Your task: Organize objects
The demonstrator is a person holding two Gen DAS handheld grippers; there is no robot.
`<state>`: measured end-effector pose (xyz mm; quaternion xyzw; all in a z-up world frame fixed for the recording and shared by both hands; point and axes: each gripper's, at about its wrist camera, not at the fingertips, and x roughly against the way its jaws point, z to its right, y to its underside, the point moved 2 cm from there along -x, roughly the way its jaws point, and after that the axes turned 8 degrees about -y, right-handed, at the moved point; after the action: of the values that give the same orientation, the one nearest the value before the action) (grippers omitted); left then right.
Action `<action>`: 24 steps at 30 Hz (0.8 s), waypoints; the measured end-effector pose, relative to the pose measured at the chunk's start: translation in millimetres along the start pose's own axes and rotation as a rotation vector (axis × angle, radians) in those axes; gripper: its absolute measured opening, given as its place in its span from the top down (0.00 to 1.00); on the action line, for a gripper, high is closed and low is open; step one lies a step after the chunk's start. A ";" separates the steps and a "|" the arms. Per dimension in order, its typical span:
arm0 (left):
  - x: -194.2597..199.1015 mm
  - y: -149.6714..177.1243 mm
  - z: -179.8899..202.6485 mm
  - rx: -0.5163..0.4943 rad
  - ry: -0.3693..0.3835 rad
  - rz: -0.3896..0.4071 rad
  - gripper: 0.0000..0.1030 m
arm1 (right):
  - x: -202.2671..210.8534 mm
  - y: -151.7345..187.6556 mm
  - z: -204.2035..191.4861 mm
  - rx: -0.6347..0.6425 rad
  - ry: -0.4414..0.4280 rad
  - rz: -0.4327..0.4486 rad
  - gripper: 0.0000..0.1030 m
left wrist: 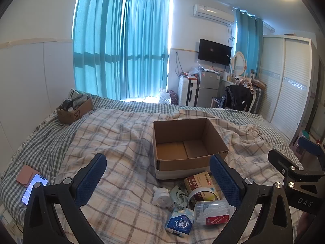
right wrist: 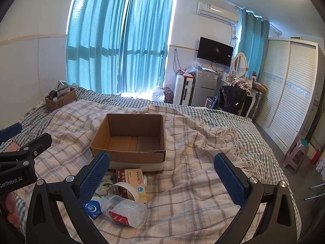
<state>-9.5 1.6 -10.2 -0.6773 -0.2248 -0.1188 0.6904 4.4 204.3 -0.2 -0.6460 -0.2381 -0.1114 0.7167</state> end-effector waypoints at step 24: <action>2.9 -1.1 1.2 -0.004 0.012 0.009 0.00 | 1.1 -5.5 -7.2 0.025 -0.014 0.001 0.00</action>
<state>-7.8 3.1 -7.9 -0.6790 -0.2175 -0.1204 0.6907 4.2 196.7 4.8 -0.6379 -0.2443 -0.1035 0.7230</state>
